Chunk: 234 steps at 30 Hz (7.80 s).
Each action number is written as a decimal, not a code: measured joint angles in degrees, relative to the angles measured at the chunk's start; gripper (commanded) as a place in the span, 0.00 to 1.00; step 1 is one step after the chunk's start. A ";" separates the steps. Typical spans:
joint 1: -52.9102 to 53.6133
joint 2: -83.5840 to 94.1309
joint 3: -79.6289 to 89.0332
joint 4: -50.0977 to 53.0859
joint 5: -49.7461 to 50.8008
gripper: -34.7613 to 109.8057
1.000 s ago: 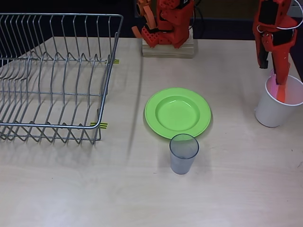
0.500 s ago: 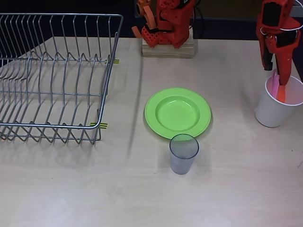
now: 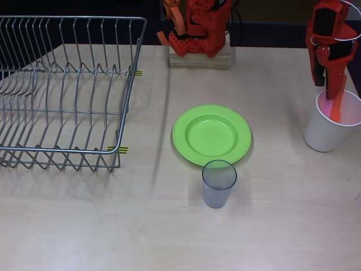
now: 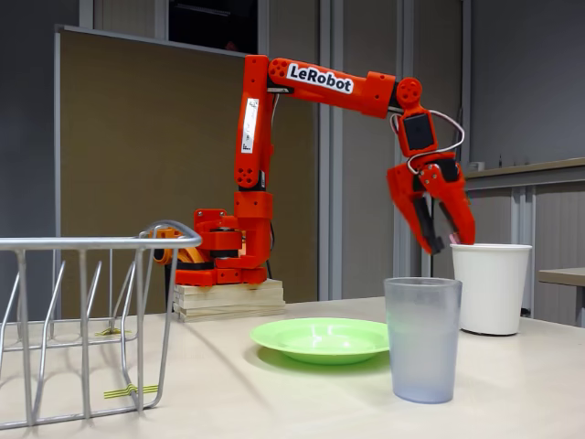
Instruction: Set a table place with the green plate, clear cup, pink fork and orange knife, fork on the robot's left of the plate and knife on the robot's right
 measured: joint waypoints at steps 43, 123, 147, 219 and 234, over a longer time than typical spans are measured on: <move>4.31 -0.97 -14.50 13.27 -6.42 0.24; 21.97 13.10 33.57 -35.16 -19.95 0.34; 21.71 9.49 33.66 -39.81 -17.75 0.24; 19.95 1.93 37.09 -36.04 -7.21 0.24; 20.39 6.33 33.57 -31.90 -19.34 0.34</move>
